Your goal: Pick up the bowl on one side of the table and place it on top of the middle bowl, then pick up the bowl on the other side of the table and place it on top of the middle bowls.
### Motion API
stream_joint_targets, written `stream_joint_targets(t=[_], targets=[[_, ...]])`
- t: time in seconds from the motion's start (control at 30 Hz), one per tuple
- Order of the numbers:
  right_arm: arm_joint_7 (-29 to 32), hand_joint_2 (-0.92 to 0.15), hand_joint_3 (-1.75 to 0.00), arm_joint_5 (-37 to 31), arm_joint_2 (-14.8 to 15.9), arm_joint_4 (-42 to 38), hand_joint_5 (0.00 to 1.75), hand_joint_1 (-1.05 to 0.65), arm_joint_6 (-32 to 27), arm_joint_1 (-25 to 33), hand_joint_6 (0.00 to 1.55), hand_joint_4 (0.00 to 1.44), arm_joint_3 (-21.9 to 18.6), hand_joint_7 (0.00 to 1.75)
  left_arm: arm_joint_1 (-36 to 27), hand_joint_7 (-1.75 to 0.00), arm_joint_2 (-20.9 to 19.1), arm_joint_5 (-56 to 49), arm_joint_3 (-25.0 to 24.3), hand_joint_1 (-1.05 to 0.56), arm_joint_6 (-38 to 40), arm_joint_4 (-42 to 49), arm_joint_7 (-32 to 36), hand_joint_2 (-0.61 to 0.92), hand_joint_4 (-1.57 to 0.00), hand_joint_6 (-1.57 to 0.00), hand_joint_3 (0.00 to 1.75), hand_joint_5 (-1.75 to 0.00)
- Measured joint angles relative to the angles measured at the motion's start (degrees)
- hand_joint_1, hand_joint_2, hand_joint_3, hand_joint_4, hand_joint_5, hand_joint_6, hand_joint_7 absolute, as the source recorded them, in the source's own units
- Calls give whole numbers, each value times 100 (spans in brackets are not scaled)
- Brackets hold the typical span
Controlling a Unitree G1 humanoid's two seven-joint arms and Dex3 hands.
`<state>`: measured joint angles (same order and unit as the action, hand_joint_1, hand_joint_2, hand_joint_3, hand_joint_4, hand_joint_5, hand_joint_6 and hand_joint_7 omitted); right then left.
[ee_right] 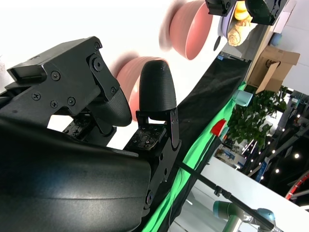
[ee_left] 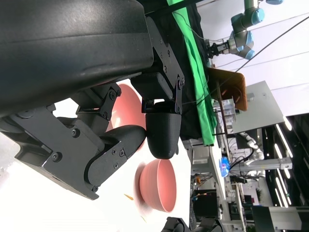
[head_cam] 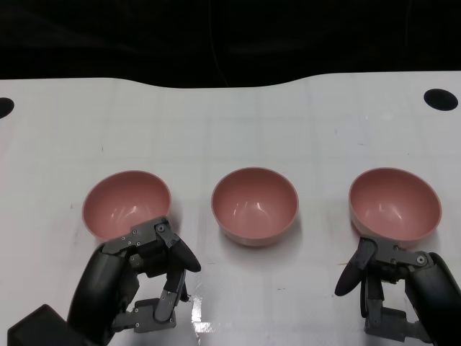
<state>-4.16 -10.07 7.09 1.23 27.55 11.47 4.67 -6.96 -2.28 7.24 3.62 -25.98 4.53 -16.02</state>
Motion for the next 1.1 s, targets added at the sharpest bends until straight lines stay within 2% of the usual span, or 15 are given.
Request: stream_joint_targets(t=[0.8, 0.9, 0.97, 1.1], targets=[[0, -23, -158, -1, 0, 0, 172, -3, 0, 0, 84, 91, 0, 137, 0, -139, 0, -18, 2, -21, -3, -11, 0, 40, -82, -80, 128, -172], [0, -25, -156, 0, 0, 0, 170, -3, 0, 0, 83, 90, 0, 136, -1, -139, 0, -22, 2, -20, -3, -11, 1, 41, -82, -80, 128, -172], [4, -30, -148, -1, 0, 0, 164, -3, 1, 0, 80, 86, -1, 128, -1, -139, 0, -20, 3, -19, -3, -11, 0, 41, -82, -80, 128, -171], [8, -44, -121, -1, 3, 1, 145, -6, 12, -8, 75, 73, -12, 107, -1, -139, 1, -13, 3, -19, -3, -11, 0, 41, -81, -80, 128, -172]])
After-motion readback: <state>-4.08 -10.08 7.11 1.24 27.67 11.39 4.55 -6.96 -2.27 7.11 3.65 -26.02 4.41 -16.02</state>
